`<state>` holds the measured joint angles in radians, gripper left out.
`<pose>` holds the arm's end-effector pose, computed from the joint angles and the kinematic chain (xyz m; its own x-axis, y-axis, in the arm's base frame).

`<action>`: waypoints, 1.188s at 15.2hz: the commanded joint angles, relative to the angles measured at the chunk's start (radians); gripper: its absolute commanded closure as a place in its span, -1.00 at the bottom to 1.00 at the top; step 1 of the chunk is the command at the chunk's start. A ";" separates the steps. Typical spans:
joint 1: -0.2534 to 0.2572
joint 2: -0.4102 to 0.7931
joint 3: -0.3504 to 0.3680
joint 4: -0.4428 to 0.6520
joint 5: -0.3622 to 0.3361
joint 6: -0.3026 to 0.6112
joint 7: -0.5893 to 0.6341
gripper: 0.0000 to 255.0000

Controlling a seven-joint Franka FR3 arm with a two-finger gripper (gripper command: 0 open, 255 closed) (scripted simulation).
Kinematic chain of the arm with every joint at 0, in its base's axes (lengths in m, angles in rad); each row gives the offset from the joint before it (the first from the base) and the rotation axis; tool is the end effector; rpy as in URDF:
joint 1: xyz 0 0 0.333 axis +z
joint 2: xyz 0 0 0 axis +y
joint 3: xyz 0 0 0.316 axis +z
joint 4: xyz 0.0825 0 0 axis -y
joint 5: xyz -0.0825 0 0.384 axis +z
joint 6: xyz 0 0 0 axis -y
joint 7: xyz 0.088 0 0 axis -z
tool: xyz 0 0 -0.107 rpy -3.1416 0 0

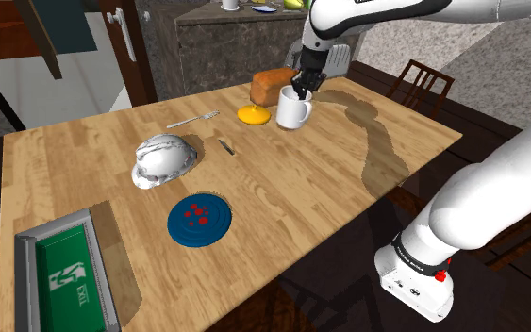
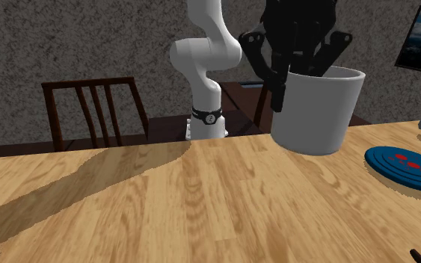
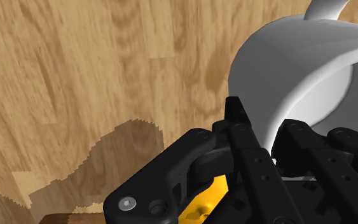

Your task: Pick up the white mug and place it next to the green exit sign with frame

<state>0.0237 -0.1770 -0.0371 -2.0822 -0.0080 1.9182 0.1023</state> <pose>0.5047 -0.0082 0.5046 0.9936 -0.1122 0.0129 -0.1122 -0.9937 -0.0003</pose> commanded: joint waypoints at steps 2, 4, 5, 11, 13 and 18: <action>0.029 -0.044 0.040 -0.049 0.006 0.005 0.068 1.00; 0.049 -0.064 0.070 -0.069 0.013 0.005 0.114 1.00; 0.059 -0.073 0.085 -0.077 0.017 0.005 0.138 1.00; 0.120 -0.102 0.179 -0.103 0.044 0.002 0.281 1.00; 0.141 -0.103 0.211 -0.102 0.053 0.002 0.329 1.00; 0.190 -0.088 0.293 -0.081 0.071 -0.001 0.452 1.00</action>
<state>0.2050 -0.2773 0.2397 -2.1811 0.0611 1.9212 0.5276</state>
